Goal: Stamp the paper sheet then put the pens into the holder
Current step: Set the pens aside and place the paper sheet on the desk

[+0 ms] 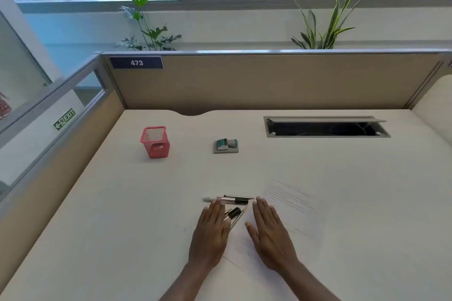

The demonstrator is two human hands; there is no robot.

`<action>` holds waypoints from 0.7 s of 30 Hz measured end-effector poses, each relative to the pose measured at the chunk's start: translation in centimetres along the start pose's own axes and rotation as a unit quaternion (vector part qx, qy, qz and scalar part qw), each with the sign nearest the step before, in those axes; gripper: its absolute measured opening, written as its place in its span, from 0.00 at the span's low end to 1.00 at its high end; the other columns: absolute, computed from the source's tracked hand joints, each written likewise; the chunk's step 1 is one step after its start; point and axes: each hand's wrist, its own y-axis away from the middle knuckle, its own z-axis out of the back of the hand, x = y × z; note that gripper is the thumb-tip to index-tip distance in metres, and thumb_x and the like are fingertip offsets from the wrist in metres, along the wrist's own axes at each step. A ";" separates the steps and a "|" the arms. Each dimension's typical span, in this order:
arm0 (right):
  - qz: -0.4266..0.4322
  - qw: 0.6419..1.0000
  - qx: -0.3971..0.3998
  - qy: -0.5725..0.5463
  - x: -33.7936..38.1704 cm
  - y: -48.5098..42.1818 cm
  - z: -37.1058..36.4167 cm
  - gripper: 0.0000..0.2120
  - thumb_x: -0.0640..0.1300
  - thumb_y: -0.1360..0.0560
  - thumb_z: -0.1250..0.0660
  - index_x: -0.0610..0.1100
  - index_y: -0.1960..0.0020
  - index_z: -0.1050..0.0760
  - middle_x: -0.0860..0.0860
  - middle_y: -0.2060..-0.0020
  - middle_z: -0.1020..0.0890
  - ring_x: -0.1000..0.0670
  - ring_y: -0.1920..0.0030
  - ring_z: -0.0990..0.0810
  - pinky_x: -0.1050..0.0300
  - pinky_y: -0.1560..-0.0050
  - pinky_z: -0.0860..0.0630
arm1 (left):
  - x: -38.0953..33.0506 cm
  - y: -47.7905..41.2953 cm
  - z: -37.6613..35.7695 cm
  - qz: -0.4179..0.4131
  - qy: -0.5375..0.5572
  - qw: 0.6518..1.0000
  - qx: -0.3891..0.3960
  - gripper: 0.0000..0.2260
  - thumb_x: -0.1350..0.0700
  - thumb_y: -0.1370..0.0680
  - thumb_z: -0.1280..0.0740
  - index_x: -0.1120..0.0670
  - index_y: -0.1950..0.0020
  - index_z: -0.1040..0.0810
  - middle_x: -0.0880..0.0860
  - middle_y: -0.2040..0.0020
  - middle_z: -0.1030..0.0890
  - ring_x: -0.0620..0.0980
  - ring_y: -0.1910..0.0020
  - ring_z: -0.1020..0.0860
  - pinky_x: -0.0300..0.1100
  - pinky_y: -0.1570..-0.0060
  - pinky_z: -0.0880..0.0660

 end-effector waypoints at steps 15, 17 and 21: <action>-0.014 0.997 0.067 0.031 0.2 2.4 -1.5 0.32 0.58 0.18 0.51 0.42 0.22 0.56 0.51 0.22 0.57 0.51 0.22 0.59 0.60 0.25 0.64 | 0.6 1.5 -0.4 -0.007 -0.052 0.999 0.017 0.24 0.49 0.20 0.45 0.57 0.25 0.34 0.53 0.25 0.33 0.50 0.25 0.34 0.44 0.26 0.48; -0.015 0.997 0.066 0.022 0.5 2.3 -1.2 0.31 0.57 0.18 0.50 0.41 0.22 0.53 0.51 0.23 0.55 0.50 0.22 0.56 0.59 0.25 0.63 | 0.5 1.5 -0.2 -0.003 -0.045 0.999 0.011 0.24 0.48 0.20 0.45 0.57 0.26 0.32 0.53 0.26 0.31 0.50 0.26 0.33 0.44 0.26 0.48; -0.028 0.999 0.031 0.020 0.4 1.6 0.0 0.29 0.56 0.17 0.50 0.40 0.22 0.44 0.49 0.22 0.48 0.49 0.22 0.53 0.57 0.24 0.60 | 0.5 1.3 0.0 0.001 -0.012 1.000 -0.022 0.25 0.46 0.19 0.47 0.55 0.25 0.33 0.51 0.24 0.34 0.47 0.24 0.38 0.45 0.25 0.48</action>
